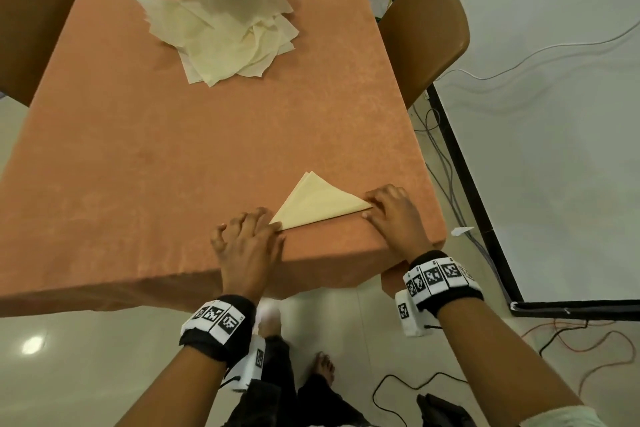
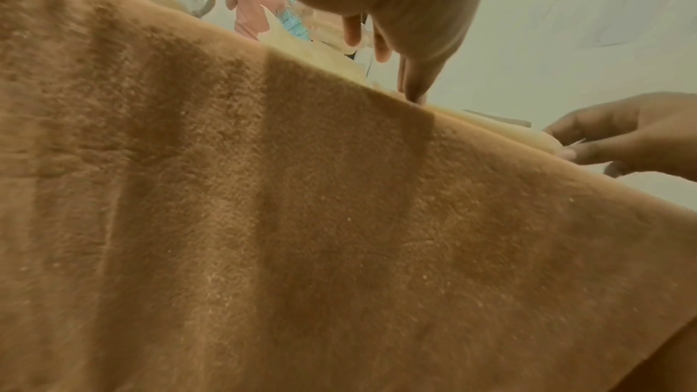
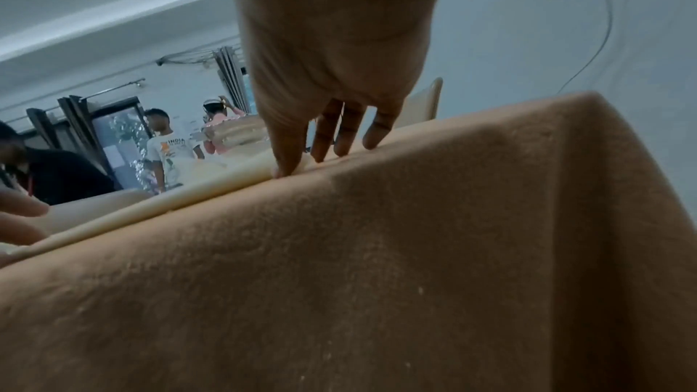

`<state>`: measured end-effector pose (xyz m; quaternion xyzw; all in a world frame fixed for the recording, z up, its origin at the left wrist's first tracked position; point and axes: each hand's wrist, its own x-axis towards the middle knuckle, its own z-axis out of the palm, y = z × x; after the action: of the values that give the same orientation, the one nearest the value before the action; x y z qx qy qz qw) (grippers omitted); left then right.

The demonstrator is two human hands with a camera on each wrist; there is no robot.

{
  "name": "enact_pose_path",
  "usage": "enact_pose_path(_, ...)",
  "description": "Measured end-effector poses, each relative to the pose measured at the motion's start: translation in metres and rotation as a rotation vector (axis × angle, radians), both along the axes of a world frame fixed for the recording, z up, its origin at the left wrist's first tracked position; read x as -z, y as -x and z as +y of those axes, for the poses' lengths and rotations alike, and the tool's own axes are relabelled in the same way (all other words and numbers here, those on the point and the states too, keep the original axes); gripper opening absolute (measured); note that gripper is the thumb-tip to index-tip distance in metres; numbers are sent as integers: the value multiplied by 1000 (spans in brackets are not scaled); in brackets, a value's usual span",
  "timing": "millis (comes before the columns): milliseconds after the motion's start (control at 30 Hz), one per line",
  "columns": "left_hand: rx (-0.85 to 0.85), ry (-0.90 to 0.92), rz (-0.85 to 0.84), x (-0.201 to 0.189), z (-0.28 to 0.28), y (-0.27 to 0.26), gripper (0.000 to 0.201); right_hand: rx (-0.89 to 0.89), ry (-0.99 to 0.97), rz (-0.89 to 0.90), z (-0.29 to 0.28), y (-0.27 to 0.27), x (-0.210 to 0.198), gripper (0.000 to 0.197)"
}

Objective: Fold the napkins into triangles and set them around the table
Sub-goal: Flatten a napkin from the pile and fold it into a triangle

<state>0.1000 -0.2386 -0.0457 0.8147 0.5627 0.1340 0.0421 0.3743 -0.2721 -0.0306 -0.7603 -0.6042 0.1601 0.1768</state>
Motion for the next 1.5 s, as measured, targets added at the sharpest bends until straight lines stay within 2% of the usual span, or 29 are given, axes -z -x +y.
enact_pose_path(100,-16,-2,33,-7,6,5,17,-169,-153,-197,-3,1,2,39)
enact_pose_path(167,4,-24,33,-9,8,7,12,-294,-239,-357,-5,-1,6,32)
enact_pose_path(267,69,-84,68,-7,10,12,4,-422,-244,-530,-3,-7,8,25)
enact_pose_path(400,84,-94,78,-4,15,13,33,-493,-191,-620,5,-8,-1,20)
enact_pose_path(467,107,-127,69,-3,15,14,37,-519,-179,-640,10,-6,-6,17)
enact_pose_path(600,149,-213,52,2,7,23,33,-507,-220,-624,1,-5,-9,18)
enact_pose_path(700,151,-206,68,7,-1,32,32,-500,-272,-609,-21,0,4,15)
enact_pose_path(833,162,-193,44,2,-7,35,29,-395,-316,-590,-40,9,20,18)
enact_pose_path(933,215,-109,-1,-4,-10,21,40,-306,-320,-570,-42,17,23,21)
enact_pose_path(1100,266,132,95,12,-9,11,48,-210,-296,-531,-46,24,23,22)
enact_pose_path(1167,267,185,121,20,-12,15,54,-107,-328,-437,-45,35,18,27)
enact_pose_path(1233,274,208,138,24,-16,16,59,-19,-349,-265,-34,64,8,39)
enact_pose_path(1300,279,212,139,26,-18,15,60,-90,-224,-95,-15,102,-1,49)
enact_pose_path(1367,296,195,153,28,-18,17,60,-182,13,-48,3,127,2,52)
enact_pose_path(1433,317,170,168,29,-16,20,60,-219,157,-127,10,127,12,59)
enact_pose_path(1500,324,162,169,29,-16,20,60,-259,172,-228,9,113,22,67)
